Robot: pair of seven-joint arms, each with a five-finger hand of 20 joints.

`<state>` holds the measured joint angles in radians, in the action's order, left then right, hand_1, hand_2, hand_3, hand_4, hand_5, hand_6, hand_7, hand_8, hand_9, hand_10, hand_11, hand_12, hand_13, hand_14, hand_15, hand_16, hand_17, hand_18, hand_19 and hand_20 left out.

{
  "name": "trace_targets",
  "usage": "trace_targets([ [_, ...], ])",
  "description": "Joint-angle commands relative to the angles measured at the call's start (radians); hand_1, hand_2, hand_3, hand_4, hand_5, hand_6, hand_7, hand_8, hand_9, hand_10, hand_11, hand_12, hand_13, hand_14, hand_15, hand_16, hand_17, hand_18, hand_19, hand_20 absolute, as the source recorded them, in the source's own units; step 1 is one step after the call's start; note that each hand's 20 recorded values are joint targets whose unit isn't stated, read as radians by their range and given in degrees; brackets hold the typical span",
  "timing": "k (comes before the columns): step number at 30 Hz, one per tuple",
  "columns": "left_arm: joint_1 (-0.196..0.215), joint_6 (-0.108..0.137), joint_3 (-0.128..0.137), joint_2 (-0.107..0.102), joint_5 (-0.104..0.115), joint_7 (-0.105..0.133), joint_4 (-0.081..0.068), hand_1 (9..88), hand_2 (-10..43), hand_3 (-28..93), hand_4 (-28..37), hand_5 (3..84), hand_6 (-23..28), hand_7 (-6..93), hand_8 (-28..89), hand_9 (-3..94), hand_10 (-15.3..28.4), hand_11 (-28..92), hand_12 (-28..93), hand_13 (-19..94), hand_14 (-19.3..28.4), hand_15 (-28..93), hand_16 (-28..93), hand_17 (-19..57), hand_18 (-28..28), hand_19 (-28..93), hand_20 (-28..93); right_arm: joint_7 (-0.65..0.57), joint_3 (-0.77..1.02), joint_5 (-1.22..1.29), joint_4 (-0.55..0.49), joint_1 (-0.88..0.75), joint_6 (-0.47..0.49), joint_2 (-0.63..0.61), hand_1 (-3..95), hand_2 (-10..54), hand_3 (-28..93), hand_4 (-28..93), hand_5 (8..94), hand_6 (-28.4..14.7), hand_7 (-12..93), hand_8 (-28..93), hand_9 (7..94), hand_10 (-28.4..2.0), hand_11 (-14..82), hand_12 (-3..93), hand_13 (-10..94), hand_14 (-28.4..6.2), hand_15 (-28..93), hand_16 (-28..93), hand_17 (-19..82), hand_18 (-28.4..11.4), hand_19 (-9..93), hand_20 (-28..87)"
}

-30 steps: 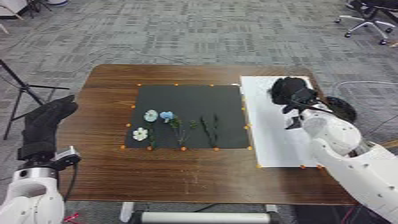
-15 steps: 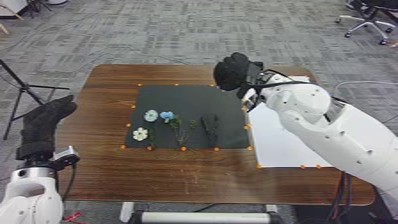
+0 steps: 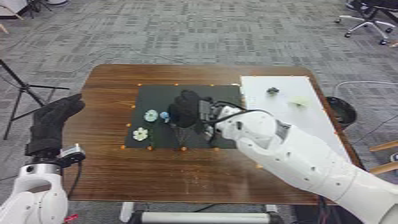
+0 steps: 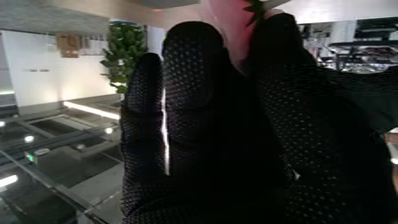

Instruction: Arrange flowers

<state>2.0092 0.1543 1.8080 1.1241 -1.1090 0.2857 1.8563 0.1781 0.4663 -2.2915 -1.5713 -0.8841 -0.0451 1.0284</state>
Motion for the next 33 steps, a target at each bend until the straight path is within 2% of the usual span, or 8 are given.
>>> trace_targets([
  [1, -0.012, -0.012, -0.008, 0.0, -0.003, 0.005, -0.006, 26.8, 2.7, 68, -23.7, 54.8, -0.8, 15.6, -8, 51.5, 14.1, 22, 15, 40, 16.9, 19, 4, 5.4, 13.2, 11, 19, 0.019, -0.004, -0.047, 0.063, 0.041, -0.069, 0.058, 60.6, -9.5, 58, -20, 73.7, 3.9, 32, 3, 83.6, -7.9, 5.1, 35.3, 74, -4.4, 42, 45, 31, -17.0, 54, 53],
  [10, -0.017, -0.022, -0.013, 0.005, -0.002, 0.006, -0.009, 26.8, 2.7, 68, -23.7, 54.8, -0.7, 15.4, -8, 51.5, 14.0, 22, 15, 40, 16.9, 19, 4, 5.4, 13.2, 11, 19, 0.001, 0.015, -0.103, 0.127, 0.022, -0.051, 0.101, 60.3, -9.5, 59, -20, 73.5, 4.1, 32, 2, 83.6, -8.0, 5.0, 35.1, 73, -4.4, 42, 45, 31, -16.9, 53, 53],
  [22, -0.018, -0.02, -0.014, 0.007, -0.002, 0.004, -0.01, 26.8, 2.7, 68, -23.6, 54.8, -0.6, 15.3, -8, 51.4, 14.0, 22, 15, 40, 16.9, 19, 4, 5.4, 13.1, 11, 19, 0.03, 0.088, -0.224, 0.213, -0.025, -0.021, 0.136, 60.3, -9.5, 59, -20, 73.4, 4.4, 33, 1, 83.5, -7.9, 4.9, 34.8, 73, -4.4, 42, 45, 30, -16.9, 53, 53],
  [33, -0.01, -0.019, -0.009, 0.01, 0.0, 0.006, -0.005, 26.8, 2.7, 68, -23.6, 54.8, -0.6, 15.4, -8, 51.5, 14.0, 22, 15, 40, 16.9, 19, 4, 5.4, 13.1, 11, 19, -0.002, 0.096, -0.206, 0.206, -0.033, 0.005, 0.108, 59.5, -9.5, 59, -20, 71.7, 4.6, 34, 1, 82.2, -7.5, 4.5, 34.4, 72, -4.7, 41, 45, 30, -16.6, 52, 53],
])
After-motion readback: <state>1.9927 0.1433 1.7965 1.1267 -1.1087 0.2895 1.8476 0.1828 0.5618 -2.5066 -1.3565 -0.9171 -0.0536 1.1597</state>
